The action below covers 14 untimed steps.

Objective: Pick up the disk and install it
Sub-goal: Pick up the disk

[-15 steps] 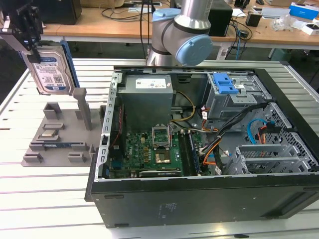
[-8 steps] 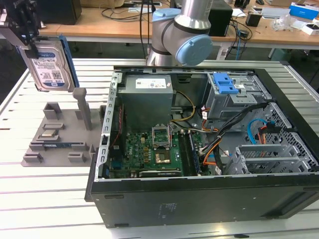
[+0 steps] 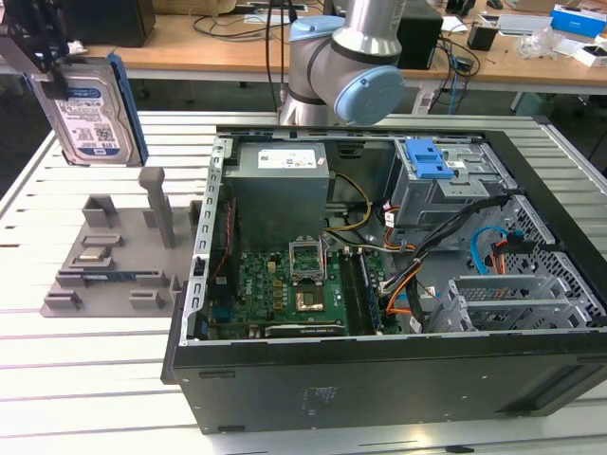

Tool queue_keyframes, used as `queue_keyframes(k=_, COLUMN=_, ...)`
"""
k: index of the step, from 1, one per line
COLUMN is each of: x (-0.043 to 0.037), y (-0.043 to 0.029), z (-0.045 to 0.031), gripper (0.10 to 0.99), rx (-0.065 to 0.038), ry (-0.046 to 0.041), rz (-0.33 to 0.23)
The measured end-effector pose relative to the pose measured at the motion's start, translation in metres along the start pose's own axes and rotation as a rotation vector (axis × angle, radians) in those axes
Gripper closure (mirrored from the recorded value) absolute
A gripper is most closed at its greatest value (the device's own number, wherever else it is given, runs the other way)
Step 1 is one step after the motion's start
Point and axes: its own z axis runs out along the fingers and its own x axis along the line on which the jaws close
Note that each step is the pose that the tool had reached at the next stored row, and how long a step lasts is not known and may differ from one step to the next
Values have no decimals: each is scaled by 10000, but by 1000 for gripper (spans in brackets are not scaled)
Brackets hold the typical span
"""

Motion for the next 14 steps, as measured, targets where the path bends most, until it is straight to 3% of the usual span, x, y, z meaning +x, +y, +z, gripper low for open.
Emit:
queue_keyframes(k=6, x=-7, y=1, z=-231, gripper=722, rx=1, ry=0, rz=0)
queue_keyframes(k=12, x=-17, y=1, z=-412, gripper=722, rx=1, ry=-1, rz=0)
queue_keyframes(k=13, x=-22, y=1, z=-487, gripper=722, rx=0, ry=0, rz=1)
queue_keyframes(k=14, x=-23, y=1, z=-516, gripper=722, rx=1, ry=0, rz=0)
